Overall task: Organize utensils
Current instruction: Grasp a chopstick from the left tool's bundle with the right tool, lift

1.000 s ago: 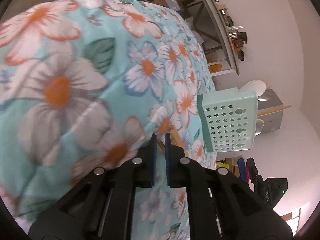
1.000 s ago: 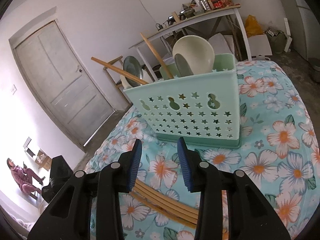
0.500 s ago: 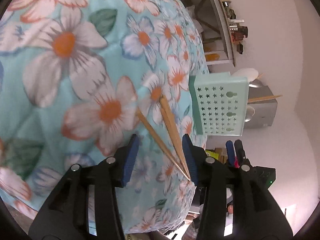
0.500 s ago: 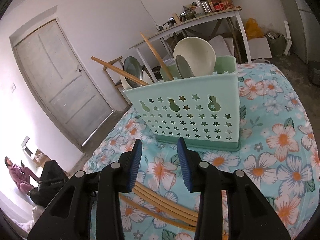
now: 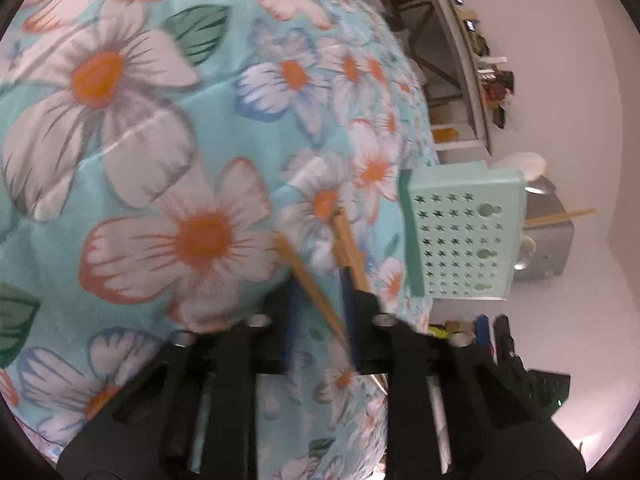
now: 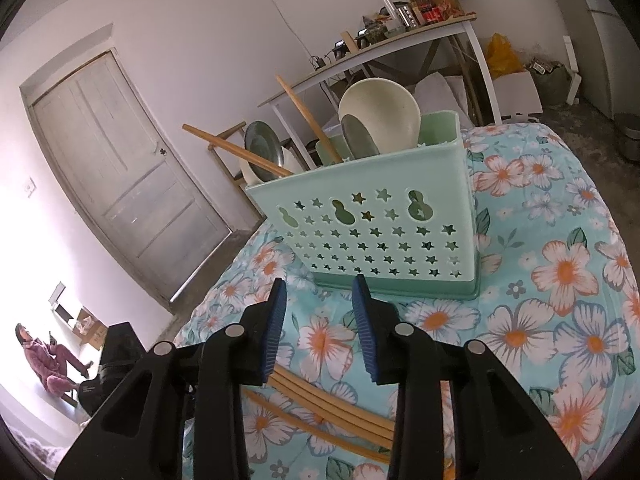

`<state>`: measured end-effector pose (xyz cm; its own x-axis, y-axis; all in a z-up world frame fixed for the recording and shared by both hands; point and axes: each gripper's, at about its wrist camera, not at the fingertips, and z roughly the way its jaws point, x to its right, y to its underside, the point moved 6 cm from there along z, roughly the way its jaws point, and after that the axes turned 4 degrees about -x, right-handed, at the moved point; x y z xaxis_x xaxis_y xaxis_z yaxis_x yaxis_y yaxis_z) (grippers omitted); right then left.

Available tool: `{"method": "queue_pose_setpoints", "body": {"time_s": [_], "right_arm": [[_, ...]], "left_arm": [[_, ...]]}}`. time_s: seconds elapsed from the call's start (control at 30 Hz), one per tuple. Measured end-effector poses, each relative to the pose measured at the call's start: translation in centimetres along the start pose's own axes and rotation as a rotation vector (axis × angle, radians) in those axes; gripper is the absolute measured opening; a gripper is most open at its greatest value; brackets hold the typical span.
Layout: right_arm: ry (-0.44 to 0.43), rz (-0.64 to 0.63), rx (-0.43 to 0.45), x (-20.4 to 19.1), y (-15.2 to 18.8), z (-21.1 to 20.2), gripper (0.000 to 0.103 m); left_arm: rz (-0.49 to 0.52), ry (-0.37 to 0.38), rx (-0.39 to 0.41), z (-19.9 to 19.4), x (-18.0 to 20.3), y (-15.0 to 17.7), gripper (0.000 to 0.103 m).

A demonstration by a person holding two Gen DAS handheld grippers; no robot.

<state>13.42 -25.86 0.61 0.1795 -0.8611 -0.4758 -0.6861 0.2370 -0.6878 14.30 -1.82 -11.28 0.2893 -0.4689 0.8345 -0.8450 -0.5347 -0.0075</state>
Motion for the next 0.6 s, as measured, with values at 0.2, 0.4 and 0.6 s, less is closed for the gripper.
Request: {"method": "queue_pose_setpoints", "body": {"time_s": [0.2, 0.4, 0.6], "right_arm": [[-0.016, -0.098, -0.038, -1.7, 0.7, 0.1, 0.028], [-0.026, -0.331, -0.224, -5.1, 3.3, 3.4, 0.024], [0.015, -0.538, -0.359, -6.9, 5.8, 6.6, 0.016]], "left_arm": [[0.1, -0.015, 0.02, -0.5, 0.3, 0.3, 0.013], [0.307, -0.064, 0.056, -1.1, 1.1, 1.2, 0.017], [0.393, -0.058, 0.076, -1.4, 1.1, 1.5, 0.018]]}}
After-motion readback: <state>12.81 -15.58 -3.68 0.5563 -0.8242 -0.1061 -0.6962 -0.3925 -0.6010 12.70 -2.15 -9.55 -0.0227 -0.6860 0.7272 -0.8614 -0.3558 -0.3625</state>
